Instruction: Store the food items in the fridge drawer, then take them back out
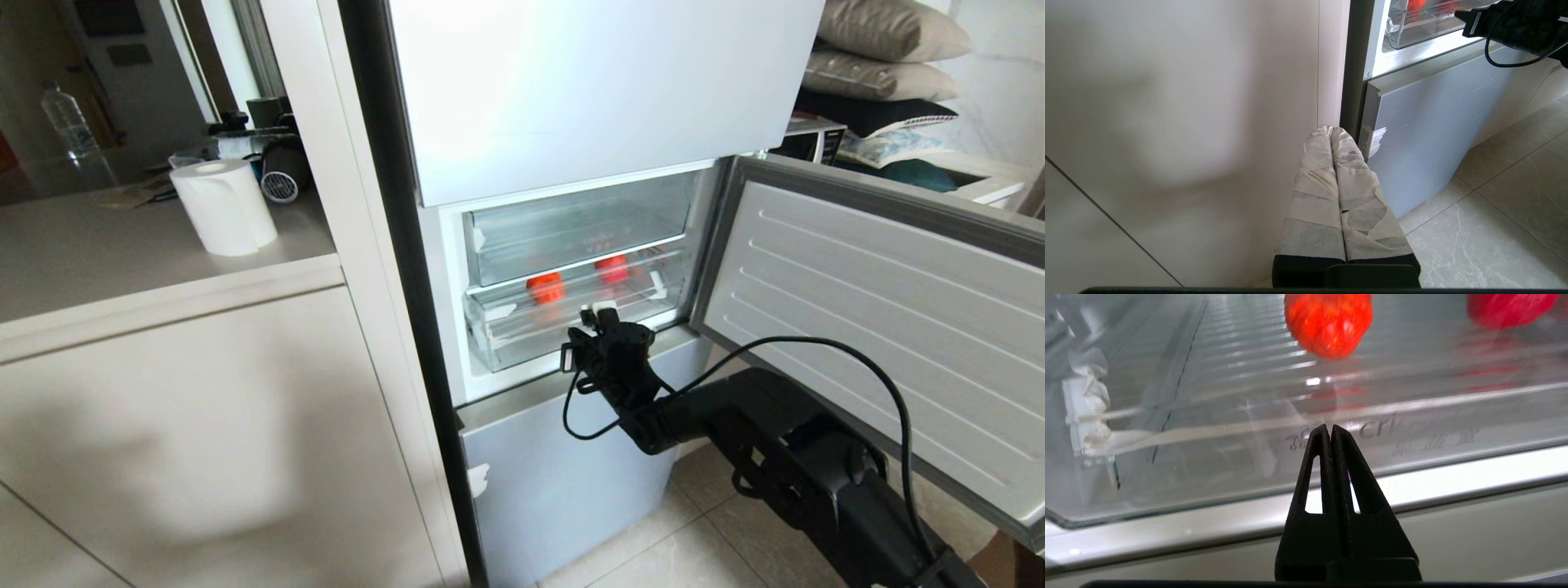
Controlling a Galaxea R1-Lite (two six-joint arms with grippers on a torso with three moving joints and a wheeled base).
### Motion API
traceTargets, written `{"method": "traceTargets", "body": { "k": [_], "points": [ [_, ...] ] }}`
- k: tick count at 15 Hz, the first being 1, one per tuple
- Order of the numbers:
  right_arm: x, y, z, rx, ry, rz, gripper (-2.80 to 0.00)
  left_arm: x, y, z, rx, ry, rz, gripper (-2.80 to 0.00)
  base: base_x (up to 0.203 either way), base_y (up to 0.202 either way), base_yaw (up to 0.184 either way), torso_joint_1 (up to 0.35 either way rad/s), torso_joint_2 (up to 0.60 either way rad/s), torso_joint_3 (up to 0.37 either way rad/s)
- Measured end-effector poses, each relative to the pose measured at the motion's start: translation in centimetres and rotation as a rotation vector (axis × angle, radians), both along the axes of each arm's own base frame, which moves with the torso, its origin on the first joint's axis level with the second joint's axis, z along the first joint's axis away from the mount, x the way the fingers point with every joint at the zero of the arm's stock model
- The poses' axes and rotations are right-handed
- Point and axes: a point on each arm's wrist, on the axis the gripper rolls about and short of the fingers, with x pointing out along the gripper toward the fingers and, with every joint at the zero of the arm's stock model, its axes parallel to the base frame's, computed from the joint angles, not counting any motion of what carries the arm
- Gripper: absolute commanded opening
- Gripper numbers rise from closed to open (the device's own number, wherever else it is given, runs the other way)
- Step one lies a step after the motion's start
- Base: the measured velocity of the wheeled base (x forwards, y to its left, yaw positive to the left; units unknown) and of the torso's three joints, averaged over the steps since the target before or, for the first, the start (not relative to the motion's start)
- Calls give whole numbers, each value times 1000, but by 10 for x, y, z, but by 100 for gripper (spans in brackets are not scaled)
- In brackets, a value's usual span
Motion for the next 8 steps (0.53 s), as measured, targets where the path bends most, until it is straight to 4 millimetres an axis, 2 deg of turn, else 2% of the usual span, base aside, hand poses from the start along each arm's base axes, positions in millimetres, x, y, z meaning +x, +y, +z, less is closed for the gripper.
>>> {"method": "traceTargets", "body": {
  "k": [4,8],
  "points": [
    [0,-1,8,-20,-108,-22,-280,0,0,0,0,0,0,-280,0,0,0,0,0,0],
    [1,-7,35,8,-153,-52,-280,0,0,0,0,0,0,-280,0,0,0,0,0,0]
  ]
}}
